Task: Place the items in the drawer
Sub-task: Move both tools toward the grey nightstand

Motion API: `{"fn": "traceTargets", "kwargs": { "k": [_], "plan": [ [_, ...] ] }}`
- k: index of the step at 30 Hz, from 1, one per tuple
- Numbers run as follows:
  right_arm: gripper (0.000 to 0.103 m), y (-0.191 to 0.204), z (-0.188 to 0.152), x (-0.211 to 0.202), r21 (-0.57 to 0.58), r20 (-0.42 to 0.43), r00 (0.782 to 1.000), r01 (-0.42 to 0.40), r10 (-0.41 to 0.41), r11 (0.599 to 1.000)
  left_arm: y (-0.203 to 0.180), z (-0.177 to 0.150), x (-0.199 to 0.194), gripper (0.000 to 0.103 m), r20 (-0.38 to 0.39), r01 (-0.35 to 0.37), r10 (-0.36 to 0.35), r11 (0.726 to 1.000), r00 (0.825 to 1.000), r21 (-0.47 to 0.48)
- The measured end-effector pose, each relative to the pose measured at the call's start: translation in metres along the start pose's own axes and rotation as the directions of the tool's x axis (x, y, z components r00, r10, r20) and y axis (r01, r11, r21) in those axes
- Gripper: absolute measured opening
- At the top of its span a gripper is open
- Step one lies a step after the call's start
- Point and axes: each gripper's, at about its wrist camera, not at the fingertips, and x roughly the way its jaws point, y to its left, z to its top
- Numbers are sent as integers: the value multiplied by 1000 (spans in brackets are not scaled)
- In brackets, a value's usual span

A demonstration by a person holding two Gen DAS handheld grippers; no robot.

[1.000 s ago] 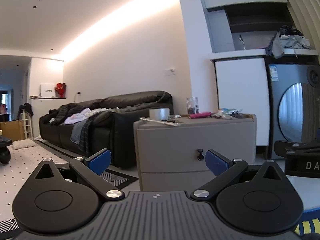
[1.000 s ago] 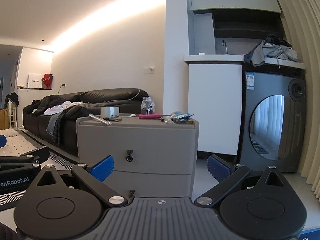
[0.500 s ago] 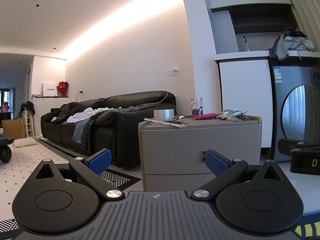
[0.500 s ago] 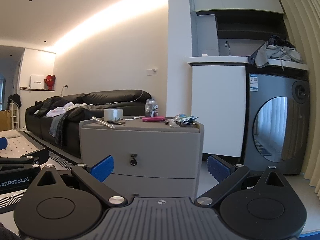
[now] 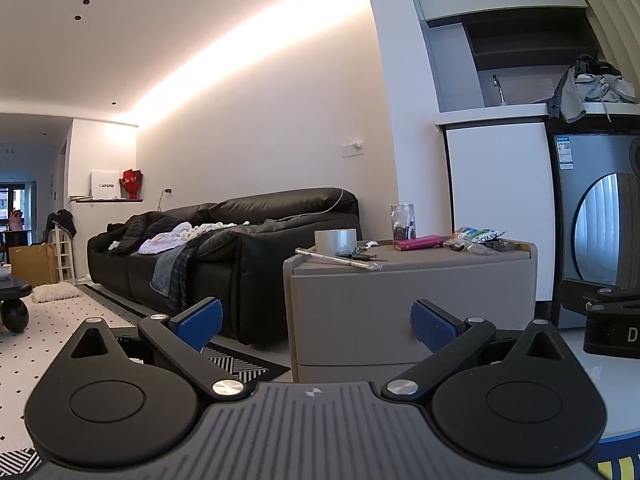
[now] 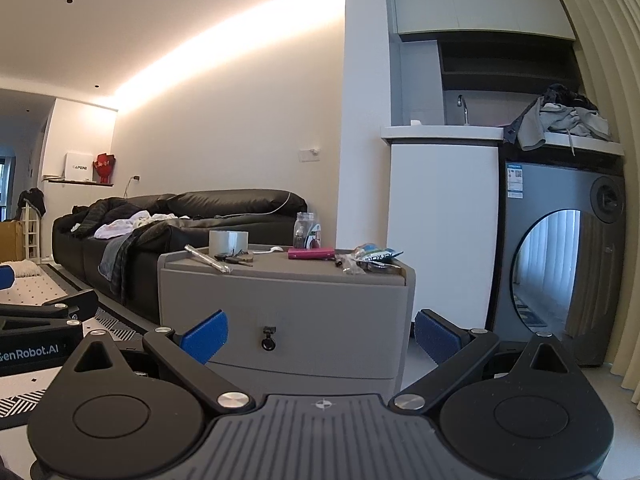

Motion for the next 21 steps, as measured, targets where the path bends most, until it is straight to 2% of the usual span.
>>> {"fn": "traceTargets", "kwargs": {
  "k": [4, 11, 21],
  "plan": [
    [101, 0, 4, 7, 5, 5, 1000, -8, 8, 1000, 1, 5, 10, 103, 10, -18, 18, 1000, 1000, 17],
    [101, -6, 12, 20, 73, 12, 999, -45, 44, 996, 7, 14, 26, 103, 17, -25, 25, 1000, 1000, -10],
    [101, -4, 21, 33, 60, 31, 997, -66, 64, 996, 6, 26, 50, 103, 47, -45, 44, 999, 998, 29]
  ]
}}
